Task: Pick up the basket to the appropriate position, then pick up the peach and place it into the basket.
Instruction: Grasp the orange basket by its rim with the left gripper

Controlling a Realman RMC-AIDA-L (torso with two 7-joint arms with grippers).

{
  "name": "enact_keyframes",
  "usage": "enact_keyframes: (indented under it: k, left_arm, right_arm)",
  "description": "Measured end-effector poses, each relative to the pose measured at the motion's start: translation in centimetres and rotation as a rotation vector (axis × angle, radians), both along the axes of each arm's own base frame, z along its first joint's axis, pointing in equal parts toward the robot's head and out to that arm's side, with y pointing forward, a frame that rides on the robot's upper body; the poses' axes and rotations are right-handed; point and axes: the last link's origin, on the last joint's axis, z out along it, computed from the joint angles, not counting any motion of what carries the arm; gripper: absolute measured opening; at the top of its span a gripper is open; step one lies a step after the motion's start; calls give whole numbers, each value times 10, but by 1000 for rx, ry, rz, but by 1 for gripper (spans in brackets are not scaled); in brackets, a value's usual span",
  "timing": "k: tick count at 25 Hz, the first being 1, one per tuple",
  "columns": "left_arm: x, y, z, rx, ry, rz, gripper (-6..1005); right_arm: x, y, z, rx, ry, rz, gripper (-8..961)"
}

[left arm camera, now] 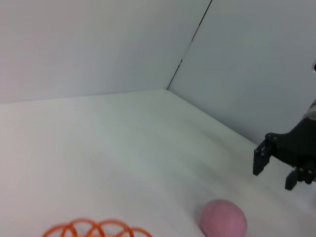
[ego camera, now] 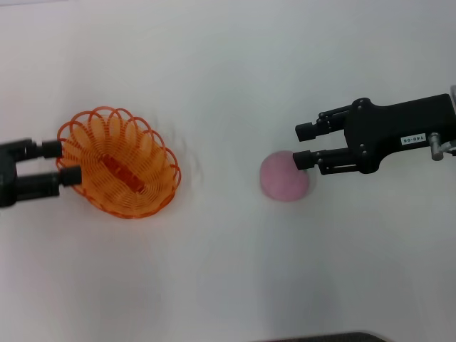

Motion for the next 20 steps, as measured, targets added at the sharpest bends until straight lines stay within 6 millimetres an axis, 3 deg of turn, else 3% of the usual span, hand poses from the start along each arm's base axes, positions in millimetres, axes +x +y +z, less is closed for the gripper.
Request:
enact_keyframes:
  k: [10, 20]
  left_arm:
    - [35, 49, 29, -17, 96, -6, 782]
    - [59, 100, 34, -79, 362, 165, 781]
  right_arm:
    - [-2, 0, -3, 0, 5, 3, 552]
    - [0, -2, -7, 0, 10, 12, 551]
